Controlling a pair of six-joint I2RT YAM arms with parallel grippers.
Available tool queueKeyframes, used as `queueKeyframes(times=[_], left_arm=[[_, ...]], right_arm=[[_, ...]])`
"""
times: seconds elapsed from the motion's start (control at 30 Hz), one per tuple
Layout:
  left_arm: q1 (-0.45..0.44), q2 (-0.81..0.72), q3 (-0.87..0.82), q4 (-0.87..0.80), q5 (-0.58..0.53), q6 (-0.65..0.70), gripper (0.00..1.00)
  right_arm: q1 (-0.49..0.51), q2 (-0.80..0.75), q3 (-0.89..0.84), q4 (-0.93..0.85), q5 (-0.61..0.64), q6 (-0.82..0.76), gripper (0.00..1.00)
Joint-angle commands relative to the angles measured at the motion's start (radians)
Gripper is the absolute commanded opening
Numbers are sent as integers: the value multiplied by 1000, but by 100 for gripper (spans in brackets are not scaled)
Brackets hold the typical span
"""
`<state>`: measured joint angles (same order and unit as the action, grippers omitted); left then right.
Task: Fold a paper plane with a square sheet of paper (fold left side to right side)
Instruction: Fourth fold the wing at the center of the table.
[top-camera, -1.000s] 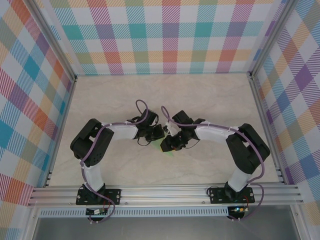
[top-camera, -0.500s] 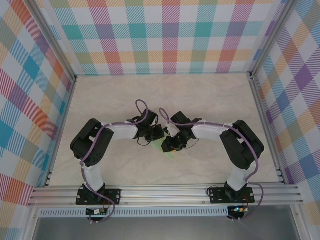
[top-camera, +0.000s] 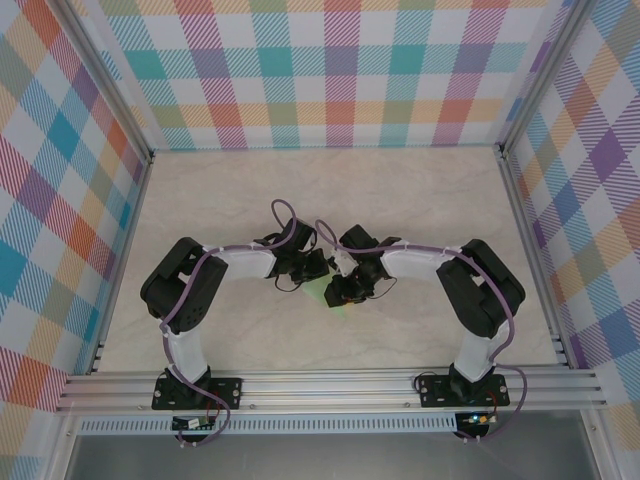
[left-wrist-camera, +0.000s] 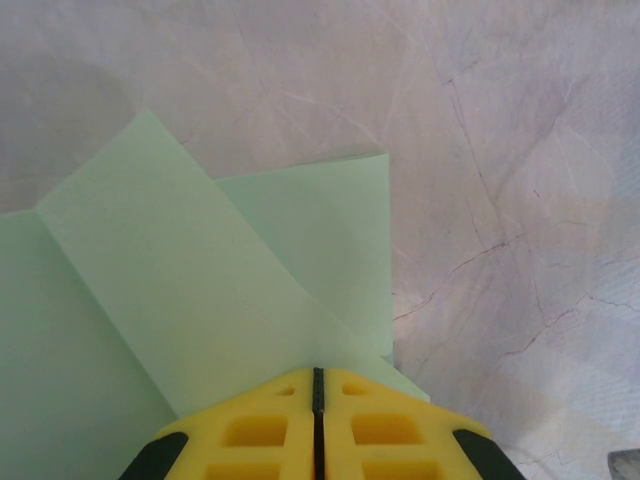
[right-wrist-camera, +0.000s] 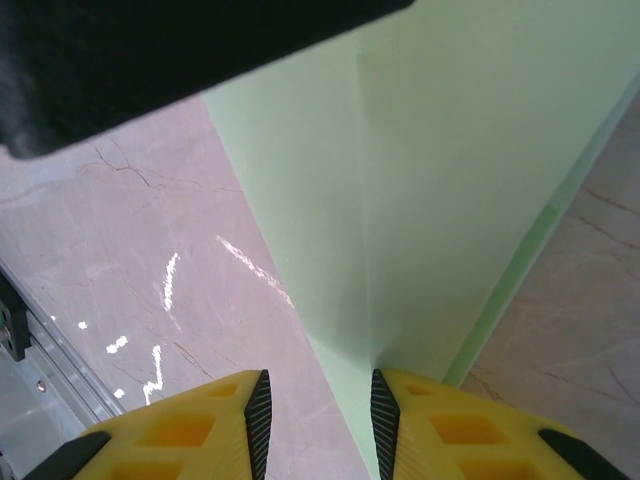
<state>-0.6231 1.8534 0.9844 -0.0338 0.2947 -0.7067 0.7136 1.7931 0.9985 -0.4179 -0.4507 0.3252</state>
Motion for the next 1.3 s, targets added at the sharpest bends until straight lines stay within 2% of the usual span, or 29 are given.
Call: queueKeyframes(times=[0.0,0.33,0.7,1.0,1.27], left_arm=[[7,9,-26,-140,-60,15,8],[7,10,-29,-140,-62,13,8],[7,21,-24,-143,-68,13,8],[6,9,-26,-143,-65,12,8],[5,7,-27,-143,-64,9,8]], right_arm=[[6,20,12,-58,34,-22,34],[15,25,9,-95,86,-30,33],[18,-16,-45,-150,130,-23,23],[23,-154,-2,-146,68,8,19],[50,-61,79,-100,40,27,19]])
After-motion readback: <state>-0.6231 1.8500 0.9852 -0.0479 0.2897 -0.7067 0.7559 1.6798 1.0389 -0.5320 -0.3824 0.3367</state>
